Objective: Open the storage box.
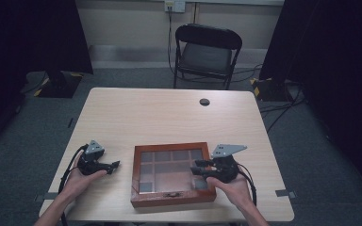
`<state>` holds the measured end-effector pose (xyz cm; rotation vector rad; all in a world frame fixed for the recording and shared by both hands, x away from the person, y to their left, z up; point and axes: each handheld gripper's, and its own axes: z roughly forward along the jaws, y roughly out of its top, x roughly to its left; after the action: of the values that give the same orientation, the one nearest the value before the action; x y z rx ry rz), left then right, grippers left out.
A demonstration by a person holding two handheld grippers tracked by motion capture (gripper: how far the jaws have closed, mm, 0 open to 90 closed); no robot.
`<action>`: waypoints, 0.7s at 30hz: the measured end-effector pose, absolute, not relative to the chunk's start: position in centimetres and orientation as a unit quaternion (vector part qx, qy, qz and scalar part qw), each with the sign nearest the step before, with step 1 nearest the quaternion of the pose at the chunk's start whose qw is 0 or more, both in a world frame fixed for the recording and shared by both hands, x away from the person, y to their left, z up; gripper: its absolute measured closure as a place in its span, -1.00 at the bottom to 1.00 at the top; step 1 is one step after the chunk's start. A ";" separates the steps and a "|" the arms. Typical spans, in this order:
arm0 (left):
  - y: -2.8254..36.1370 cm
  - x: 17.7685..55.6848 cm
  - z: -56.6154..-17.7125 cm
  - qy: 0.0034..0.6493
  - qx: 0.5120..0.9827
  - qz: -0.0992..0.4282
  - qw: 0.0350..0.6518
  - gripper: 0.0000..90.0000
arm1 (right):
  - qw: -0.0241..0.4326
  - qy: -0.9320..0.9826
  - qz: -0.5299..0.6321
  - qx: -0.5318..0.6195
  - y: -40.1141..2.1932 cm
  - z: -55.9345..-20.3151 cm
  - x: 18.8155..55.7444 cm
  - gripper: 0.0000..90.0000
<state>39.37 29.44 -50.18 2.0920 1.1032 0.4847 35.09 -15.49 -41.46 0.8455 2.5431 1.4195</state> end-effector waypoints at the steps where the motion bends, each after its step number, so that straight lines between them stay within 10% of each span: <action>1: 29.4 39.3 -50.2 0.429 0.809 0.188 0.355 -0.70 | 0.049 0.840 0.469 0.270 -15.0 -41.5 35.1 0.44; 21: 29.6 38.6 -50.1 0.435 0.806 0.189 0.355 -0.66 | -0.020 0.881 0.444 0.162 -10.3 -43.0 33.3 0.78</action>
<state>38.64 29.60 -50.12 2.0816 1.1237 0.4893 33.28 -10.25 -42.98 0.5156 2.8034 1.4132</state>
